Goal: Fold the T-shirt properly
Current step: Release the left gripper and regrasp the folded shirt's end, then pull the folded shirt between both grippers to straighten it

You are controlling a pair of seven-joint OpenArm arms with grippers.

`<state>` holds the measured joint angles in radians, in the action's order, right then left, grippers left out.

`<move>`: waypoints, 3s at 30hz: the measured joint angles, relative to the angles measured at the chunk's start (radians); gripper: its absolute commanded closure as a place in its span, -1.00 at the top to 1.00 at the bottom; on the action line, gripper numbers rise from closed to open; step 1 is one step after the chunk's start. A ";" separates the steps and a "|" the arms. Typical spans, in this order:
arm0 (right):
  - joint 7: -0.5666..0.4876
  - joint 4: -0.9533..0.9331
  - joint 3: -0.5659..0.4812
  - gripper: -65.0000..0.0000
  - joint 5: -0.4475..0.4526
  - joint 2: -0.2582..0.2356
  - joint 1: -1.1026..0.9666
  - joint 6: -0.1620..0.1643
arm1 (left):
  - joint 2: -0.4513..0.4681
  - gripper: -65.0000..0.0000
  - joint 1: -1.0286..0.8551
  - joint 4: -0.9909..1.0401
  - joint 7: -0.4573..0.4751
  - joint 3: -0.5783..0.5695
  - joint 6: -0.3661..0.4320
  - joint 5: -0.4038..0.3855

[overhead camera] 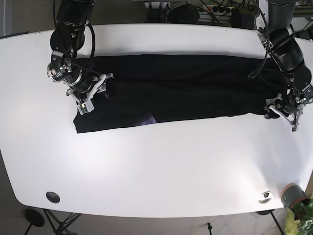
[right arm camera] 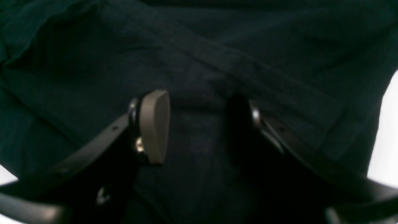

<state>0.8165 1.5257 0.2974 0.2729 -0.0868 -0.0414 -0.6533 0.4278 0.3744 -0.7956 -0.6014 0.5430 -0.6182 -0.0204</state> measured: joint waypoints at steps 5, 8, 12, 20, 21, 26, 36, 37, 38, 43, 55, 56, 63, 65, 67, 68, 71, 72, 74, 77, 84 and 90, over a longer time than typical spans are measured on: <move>0.003 0.000 0.000 -0.06 0.000 0.000 0.001 0.002 | 0.003 0.44 0.011 0.048 0.061 -0.021 0.005 -0.015; 0.002 0.000 0.000 -0.06 0.000 0.001 0.001 0.002 | 0.000 0.24 0.009 0.048 0.074 -0.020 0.004 -0.022; 0.003 0.000 0.000 -0.06 0.000 0.001 0.001 0.002 | 0.000 -0.58 0.008 0.048 0.073 -0.019 0.004 -0.024; 0.002 0.000 0.000 -0.06 0.000 0.001 0.001 0.002 | -0.010 -1.00 -0.005 0.010 0.040 -0.003 -0.004 -0.016; 0.002 0.000 0.000 -0.06 0.000 0.001 0.000 0.002 | -0.016 -1.00 -0.013 -0.021 0.031 0.017 -0.008 -0.008; 0.002 0.000 0.000 -0.06 0.001 0.001 0.000 0.002 | -0.043 -1.00 -0.082 -0.231 -0.008 0.119 -0.035 -0.017; 0.003 0.000 0.002 -0.06 -0.001 0.012 0.003 0.002 | -0.091 -1.00 -0.203 -0.594 -0.198 0.137 -0.086 -0.028; 0.002 0.001 0.002 -0.06 -0.002 0.012 0.003 0.002 | -0.093 -1.00 -0.218 -0.614 -0.217 0.151 -0.086 -0.027; 0.003 0.001 0.002 -0.06 -0.004 0.013 0.004 0.002 | -0.095 -1.00 -0.238 -0.639 -0.234 0.170 -0.086 -0.024; 0.005 0.000 0.000 -0.06 -0.003 0.023 0.005 0.002 | -0.103 -1.00 -0.308 -0.684 -0.277 0.242 -0.086 -0.017; 0.006 0.000 -0.001 -0.06 0.000 0.023 0.005 -0.002 | -0.063 -1.00 -0.408 -0.678 -0.273 0.287 -0.086 -0.017; 0.006 0.000 -0.001 -0.06 0.000 0.023 0.005 -0.002 | -0.062 -0.96 -0.407 -0.667 -0.272 0.286 -0.086 -0.018; 0.008 0.008 -0.003 -0.06 -0.002 0.023 0.002 -0.002 | -0.061 0.16 -0.410 -0.621 -0.273 0.285 -0.085 -0.015; 0.019 0.049 -0.003 -0.06 -0.009 0.023 -0.007 -0.001 | -0.061 0.27 -0.406 -0.621 -0.273 0.285 -0.085 -0.015; 0.037 0.093 -0.002 -0.06 -0.008 0.023 -0.014 -0.001 | -0.061 0.27 -0.404 -0.621 -0.272 0.285 -0.085 -0.018; 0.055 0.121 -0.002 -0.06 -0.007 0.023 -0.014 -0.002 | -0.062 0.26 -0.402 -0.626 -0.272 0.284 -0.086 -0.018; 0.110 0.198 0.003 -0.06 -0.014 0.046 -0.011 -0.001 | -0.066 0.26 -0.398 -0.681 -0.282 0.289 -0.085 -0.018; 0.114 0.221 0.002 -0.06 -0.008 0.053 -0.011 -0.001 | -0.066 0.26 -0.397 -0.705 -0.285 0.288 -0.085 -0.034; 0.138 0.270 -0.007 -0.06 -0.001 0.062 -0.010 -0.002 | -0.063 0.26 -0.398 -0.760 -0.284 0.290 -0.082 -0.099; 0.171 0.325 -0.006 -0.06 -0.002 0.087 -0.008 -0.004 | -0.056 0.26 -0.441 -0.822 -0.277 0.289 -0.082 -0.228; 0.210 0.352 -0.047 -0.06 -0.013 0.112 -0.014 -0.002 | -0.058 0.26 -0.545 -0.856 -0.314 0.287 -0.079 -0.415; 0.206 0.352 -0.122 -0.06 -0.004 0.125 -0.042 -0.001 | -0.058 0.26 -0.583 -0.858 -0.301 0.254 -0.079 -0.436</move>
<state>1.0225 1.8778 0.1753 0.2687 0.0383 -0.0834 -0.6544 0.3695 -0.2089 -1.6535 -0.9024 0.7971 -0.6975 -0.4568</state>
